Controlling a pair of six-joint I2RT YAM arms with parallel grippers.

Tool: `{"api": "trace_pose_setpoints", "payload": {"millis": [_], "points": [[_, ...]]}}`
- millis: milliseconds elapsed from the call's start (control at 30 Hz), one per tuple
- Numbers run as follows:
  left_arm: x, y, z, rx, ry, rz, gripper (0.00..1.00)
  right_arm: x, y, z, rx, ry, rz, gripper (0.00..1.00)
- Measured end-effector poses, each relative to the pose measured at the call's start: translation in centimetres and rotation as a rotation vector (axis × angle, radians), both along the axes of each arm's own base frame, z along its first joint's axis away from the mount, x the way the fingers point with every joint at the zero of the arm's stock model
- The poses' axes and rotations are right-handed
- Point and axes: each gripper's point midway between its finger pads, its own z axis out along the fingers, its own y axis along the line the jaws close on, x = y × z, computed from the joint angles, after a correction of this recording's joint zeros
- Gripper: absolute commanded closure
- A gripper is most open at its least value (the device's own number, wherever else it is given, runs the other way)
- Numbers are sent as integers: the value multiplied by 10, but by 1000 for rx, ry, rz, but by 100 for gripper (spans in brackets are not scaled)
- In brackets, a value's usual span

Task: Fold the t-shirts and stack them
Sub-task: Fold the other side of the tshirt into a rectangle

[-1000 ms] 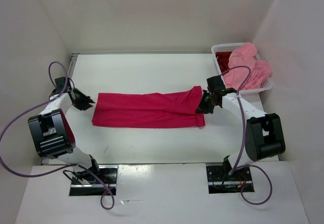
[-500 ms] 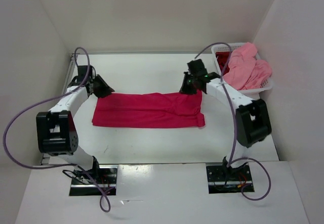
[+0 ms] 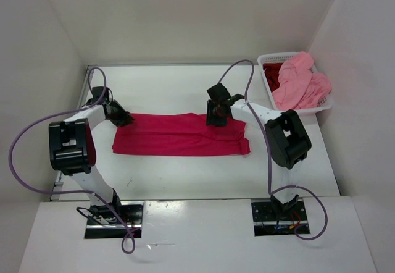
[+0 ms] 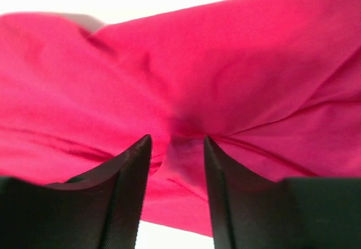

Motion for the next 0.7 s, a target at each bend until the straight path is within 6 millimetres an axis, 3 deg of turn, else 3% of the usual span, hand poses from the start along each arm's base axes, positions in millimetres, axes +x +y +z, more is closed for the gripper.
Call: {"api": "trace_pose_setpoints", "payload": {"millis": [133,200,433,567,700], "points": [[2,2,-4,-3,-1,4,73,8,-7,0,-41,-22,-29,64],[2,3,-7,-11,6,7,73,11,-9,-2,-58,-24,-38,74],[2,14,-17,-42,27,55,74,5,-11,-7,-70,-1,-34,96],[4,20,-16,-56,21,83,74,-11,-17,-4,-68,19,-26,99],[4,24,-15,-63,17,96,74,-33,-19,13,-34,21,-7,100]]}}
